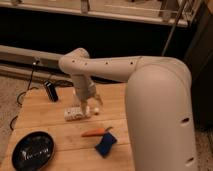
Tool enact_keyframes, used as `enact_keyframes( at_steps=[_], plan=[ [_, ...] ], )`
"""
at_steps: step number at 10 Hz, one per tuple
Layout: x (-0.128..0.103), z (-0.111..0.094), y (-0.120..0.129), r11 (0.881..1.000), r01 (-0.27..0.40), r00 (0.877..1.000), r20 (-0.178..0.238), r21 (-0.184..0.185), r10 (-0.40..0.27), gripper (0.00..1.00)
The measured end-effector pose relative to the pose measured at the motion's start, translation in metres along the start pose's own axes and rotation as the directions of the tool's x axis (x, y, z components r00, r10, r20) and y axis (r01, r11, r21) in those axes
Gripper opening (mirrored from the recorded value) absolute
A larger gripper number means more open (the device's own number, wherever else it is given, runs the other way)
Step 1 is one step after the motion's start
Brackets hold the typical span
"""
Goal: Stand the bottle upright
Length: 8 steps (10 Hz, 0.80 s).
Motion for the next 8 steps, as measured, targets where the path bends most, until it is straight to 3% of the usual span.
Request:
enact_keyframes(
  at_steps=[1, 2, 4, 5, 7, 8],
  plan=[
    [0.002, -0.002, 0.010, 0.995, -0.103, 0.995, -0.008, 0.013, 0.103, 0.63],
    [0.004, -0.006, 0.019, 0.980, -0.197, 0.980, -0.019, 0.028, 0.197, 0.63],
    [0.003, -0.008, 0.033, 0.927, -0.370, 0.928, -0.025, 0.069, 0.372, 0.63],
    [-0.001, -0.008, 0.043, 0.865, -0.490, 0.869, -0.018, 0.104, 0.495, 0.63],
    [-0.007, -0.011, 0.056, 0.786, -0.604, 0.791, -0.021, 0.132, 0.611, 0.63],
    [-0.011, -0.012, 0.064, 0.741, -0.655, 0.746, -0.025, 0.145, 0.665, 0.63]
  ],
)
